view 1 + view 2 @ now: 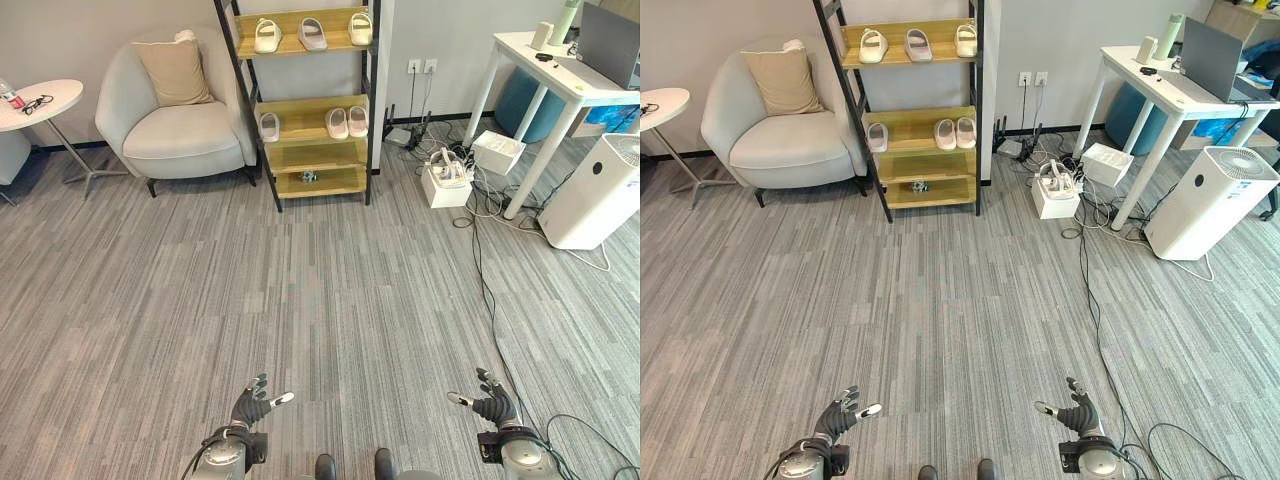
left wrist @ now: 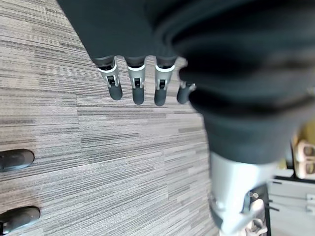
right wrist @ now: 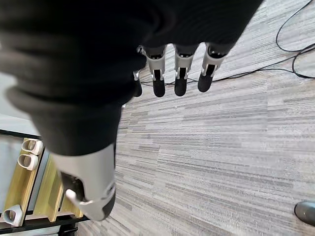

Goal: Arrange the slippers neatly on the shoe rack.

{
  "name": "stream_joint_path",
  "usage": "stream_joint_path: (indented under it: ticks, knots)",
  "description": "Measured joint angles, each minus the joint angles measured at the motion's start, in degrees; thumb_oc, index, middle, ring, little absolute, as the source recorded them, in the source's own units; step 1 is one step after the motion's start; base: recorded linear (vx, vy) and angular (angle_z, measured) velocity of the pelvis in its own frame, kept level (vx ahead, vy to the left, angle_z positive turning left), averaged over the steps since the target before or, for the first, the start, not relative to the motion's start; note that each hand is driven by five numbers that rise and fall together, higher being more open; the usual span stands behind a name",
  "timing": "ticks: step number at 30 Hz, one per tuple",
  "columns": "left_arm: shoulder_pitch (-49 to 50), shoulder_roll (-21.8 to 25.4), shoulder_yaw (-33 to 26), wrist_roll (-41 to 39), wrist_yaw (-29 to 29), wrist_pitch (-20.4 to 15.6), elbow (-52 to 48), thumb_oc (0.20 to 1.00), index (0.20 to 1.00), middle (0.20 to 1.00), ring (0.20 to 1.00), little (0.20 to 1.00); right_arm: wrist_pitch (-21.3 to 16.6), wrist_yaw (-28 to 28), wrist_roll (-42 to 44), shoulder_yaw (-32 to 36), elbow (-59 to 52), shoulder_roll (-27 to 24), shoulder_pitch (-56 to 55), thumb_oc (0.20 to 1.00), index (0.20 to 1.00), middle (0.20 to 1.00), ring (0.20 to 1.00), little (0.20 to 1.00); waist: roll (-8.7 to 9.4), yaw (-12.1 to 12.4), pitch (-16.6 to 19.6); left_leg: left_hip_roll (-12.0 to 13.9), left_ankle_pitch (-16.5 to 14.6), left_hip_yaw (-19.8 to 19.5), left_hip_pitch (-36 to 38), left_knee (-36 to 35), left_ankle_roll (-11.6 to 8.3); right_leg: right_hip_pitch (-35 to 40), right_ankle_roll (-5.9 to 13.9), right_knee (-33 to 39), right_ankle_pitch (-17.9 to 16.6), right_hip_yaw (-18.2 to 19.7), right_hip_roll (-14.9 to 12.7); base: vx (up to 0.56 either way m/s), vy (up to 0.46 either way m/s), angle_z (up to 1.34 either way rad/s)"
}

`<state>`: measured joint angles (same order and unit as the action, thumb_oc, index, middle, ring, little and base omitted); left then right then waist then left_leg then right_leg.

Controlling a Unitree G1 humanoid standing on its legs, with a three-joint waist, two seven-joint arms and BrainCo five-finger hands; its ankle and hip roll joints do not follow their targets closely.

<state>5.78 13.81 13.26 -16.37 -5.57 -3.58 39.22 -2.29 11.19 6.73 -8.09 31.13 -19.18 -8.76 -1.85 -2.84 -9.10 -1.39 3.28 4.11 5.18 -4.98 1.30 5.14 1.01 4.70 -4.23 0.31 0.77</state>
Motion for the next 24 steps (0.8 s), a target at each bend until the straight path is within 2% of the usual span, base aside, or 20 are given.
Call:
stream_joint_path:
  ticks: [7,9,12,24]
  knots:
    - [0.73,0.19,-0.01,-0.57,-0.03,0.08,-2.10,1.000,1.000,1.000,1.000,1.000,0.12,0.00,0.34,0.07,-0.01,0.47,-0.01,1.000,1.000,1.000,1.000,1.000,0.10,-0.01,0.06,-0.05,-0.38,-0.48,-0.55,-0.03,-0.55,0.02,-0.42,-0.01,-0.37,-0.65,-0.09,-0.04,-0.002,0.05]
    - [2.92,0.94,-0.03,-0.53,0.57,0.14,-6.82,1.000,1.000,1.000,1.000,1.000,0.21,0.00,0.33,0.07,-0.02,0.47,-0.22,1.000,1.000,1.000,1.000,1.000,0.34,-0.04,0.19,-0.05,-0.36,-0.44,-0.68,-0.03,-0.51,-0.15,-0.43,-0.01,-0.38,-0.64,-0.09,0.00,0.000,0.00]
    - [3.69,1.63,-0.16,-0.57,1.16,0.15,-8.55,1.000,1.000,1.000,1.000,1.000,0.20,-0.10,0.20,0.06,-0.10,0.47,-0.57,1.000,1.000,1.000,1.000,1.000,0.51,-0.03,0.30,-0.06,-0.16,-0.43,-0.64,-0.02,-0.21,-0.14,-0.47,-0.01,-0.41,-0.59,-0.11,0.00,0.000,0.00]
    - [3.40,1.60,-0.49,-0.73,1.14,0.34,-8.55,1.000,1.000,1.000,1.000,1.000,0.33,-0.68,-0.02,-0.24,-0.03,0.53,-1.24,1.000,1.000,1.000,1.000,1.000,0.67,-0.14,0.52,-0.02,-0.44,-0.14,0.01,-0.02,-0.43,0.26,0.11,0.00,-0.03,-0.23,-0.07,0.01,-0.004,-0.01]
